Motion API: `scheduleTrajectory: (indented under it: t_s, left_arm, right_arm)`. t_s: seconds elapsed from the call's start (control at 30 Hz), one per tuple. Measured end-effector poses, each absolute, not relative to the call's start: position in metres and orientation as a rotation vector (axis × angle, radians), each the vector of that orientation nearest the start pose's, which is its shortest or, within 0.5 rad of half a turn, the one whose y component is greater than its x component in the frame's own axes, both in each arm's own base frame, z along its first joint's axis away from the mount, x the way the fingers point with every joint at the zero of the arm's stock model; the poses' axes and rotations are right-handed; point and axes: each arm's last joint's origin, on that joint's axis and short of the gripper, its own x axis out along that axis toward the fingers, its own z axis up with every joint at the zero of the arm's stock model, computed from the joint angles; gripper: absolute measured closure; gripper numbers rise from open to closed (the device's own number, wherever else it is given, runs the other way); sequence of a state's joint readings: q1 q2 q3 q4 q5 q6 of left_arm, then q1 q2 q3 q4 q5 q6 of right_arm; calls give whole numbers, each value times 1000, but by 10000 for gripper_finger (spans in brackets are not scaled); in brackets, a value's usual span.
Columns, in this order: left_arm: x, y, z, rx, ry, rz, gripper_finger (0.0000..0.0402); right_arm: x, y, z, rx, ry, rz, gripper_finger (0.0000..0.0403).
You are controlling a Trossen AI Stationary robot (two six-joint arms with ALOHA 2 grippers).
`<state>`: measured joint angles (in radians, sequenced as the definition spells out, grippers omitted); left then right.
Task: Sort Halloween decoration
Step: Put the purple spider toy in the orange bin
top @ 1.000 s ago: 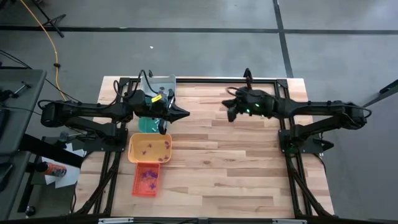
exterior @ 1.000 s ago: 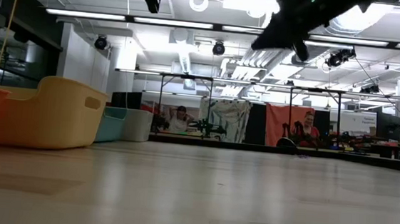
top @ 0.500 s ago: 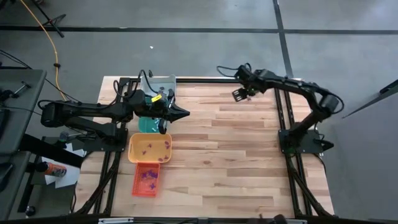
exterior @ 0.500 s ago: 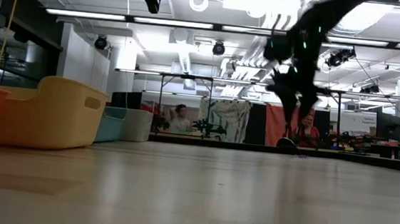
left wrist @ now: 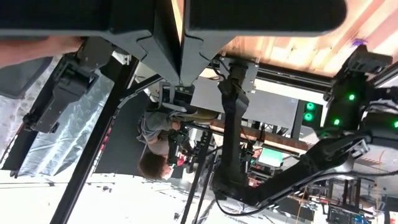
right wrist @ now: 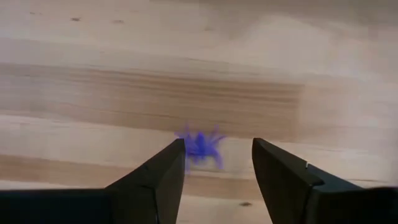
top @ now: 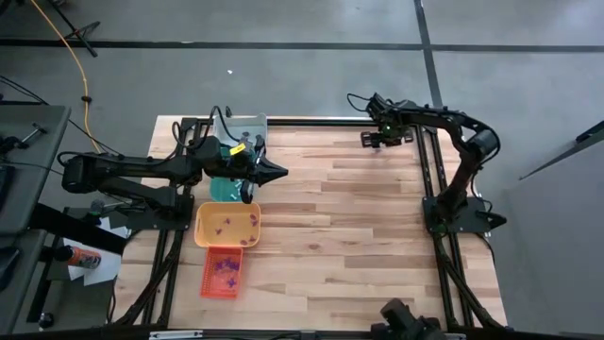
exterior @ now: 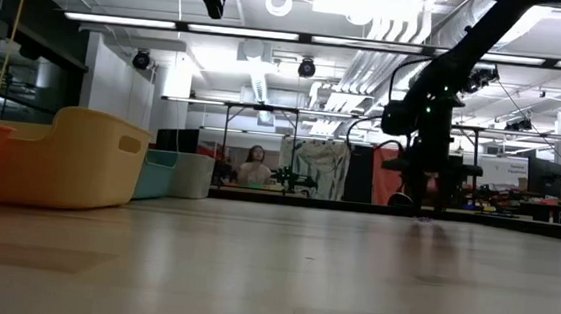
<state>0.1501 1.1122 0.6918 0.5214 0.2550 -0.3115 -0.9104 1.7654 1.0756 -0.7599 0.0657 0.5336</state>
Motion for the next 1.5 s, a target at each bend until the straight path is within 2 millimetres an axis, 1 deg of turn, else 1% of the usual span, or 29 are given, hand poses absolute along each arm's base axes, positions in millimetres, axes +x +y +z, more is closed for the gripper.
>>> scheduleTrajectory:
  t_s: [0.1, 0.2, 0.37, 0.47, 0.6, 0.67, 0.77, 0.87, 0.97, 1.03, 1.17, 1.23, 1.3, 1.4, 1.43, 1.5]
  left_arm:
    - [245, 30, 305, -291, -82, -119, 401]
    - [245, 30, 305, -291, -82, -120, 402]
    - [245, 30, 305, -291, -81, -119, 401]
    - [245, 30, 305, -291, -80, -120, 402]
    - [245, 30, 305, -291, -80, -120, 402]
    - [245, 30, 305, -291, -80, -120, 401]
    - [245, 30, 305, -291, -80, -120, 401]
    - [245, 31, 304, -271, -82, -113, 402]
    - [244, 33, 305, -232, -86, -104, 402]
    - [244, 35, 305, -210, -87, -95, 402]
    - [244, 38, 305, -193, -89, -80, 401]
    - [243, 40, 305, -193, -91, -72, 402]
    - [243, 42, 305, -193, -91, -66, 402]
    - [243, 43, 305, -192, -91, -62, 402]
    - [243, 43, 305, -193, -92, -62, 401]
    - [243, 42, 305, -192, -92, -62, 402]
  right_arm:
    - [192, -248, 148, 1063, 1145, -1178, 229]
    - [194, -248, 140, 1076, 1172, -1181, 238]
    - [199, -247, 136, 1067, 1182, -1174, 261]
    - [202, -245, 137, 1034, 1188, -1149, 296]
    - [206, -241, 139, 959, 1212, -1095, 373]
    - [209, -238, 144, 899, 1215, -1046, 393]
    - [216, -231, 165, 797, 1155, -938, 385]
    - [218, -220, 191, 733, 1088, -868, 396]
    - [218, -203, 227, 653, 968, -748, 398]
    - [218, -188, 252, 600, 877, -648, 400]
    - [217, -148, 303, 487, 644, -456, 401]
    - [216, -128, 324, 438, 543, -355, 402]
    - [216, -107, 340, 386, 461, -261, 402]
    - [220, -79, 356, 281, 366, -126, 402]
    - [222, -71, 358, 240, 327, -83, 402]
    - [227, -57, 356, 196, 258, -13, 402]
